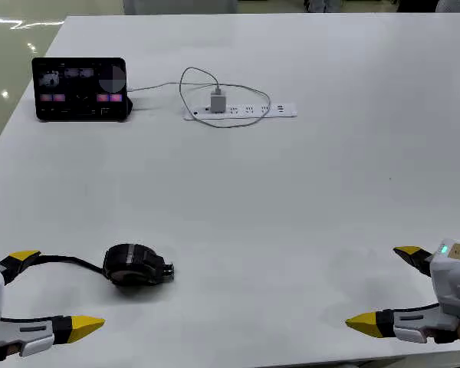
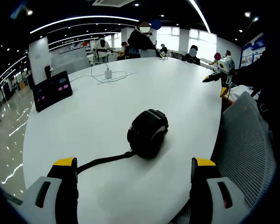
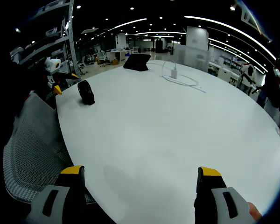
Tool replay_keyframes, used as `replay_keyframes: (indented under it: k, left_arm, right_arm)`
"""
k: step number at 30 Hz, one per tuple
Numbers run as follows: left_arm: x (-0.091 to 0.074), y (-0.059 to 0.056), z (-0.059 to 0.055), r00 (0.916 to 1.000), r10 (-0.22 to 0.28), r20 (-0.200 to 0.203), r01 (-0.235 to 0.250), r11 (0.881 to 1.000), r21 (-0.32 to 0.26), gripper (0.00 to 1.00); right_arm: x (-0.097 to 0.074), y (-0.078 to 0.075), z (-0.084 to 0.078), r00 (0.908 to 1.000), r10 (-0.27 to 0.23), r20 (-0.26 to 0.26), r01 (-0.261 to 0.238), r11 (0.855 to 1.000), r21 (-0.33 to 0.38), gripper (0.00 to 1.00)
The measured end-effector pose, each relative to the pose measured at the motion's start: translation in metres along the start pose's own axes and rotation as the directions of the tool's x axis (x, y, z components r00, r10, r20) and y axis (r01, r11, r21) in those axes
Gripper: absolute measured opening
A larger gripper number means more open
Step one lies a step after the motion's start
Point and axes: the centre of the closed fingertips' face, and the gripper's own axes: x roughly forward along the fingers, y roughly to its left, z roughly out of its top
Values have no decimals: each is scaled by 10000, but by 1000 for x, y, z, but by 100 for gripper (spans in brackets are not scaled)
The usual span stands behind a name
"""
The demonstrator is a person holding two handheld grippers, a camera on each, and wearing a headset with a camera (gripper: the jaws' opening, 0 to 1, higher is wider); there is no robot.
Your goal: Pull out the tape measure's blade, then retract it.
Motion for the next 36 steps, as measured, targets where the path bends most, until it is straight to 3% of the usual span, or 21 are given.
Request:
replay_keyframes:
  k: [17, 20, 25, 36]
  left_arm:
    - [0, -1, 1, 9999, -115, -50, 116, 9999, 62, 99]
    - [1, -4, 6, 9992, -315, 261, 302, 9984, 479, 99]
    - [4, -8, 8, 9976, -682, 79, 676, 9957, 637, 99]
    - [12, -5, 19, 9921, -1201, -360, 1241, 9821, 1418, 99]
  right_arm:
    - [1, 0, -2, 9999, 140, -37, -140, 9999, -86, 99]
    - [2, -1, 1, 9998, 158, 153, -151, 9989, -447, 99]
    - [4, 1, 9, 9989, 302, 353, -287, 9987, -427, 99]
    - [13, 8, 16, 9979, 636, 108, -629, 9965, -553, 99]
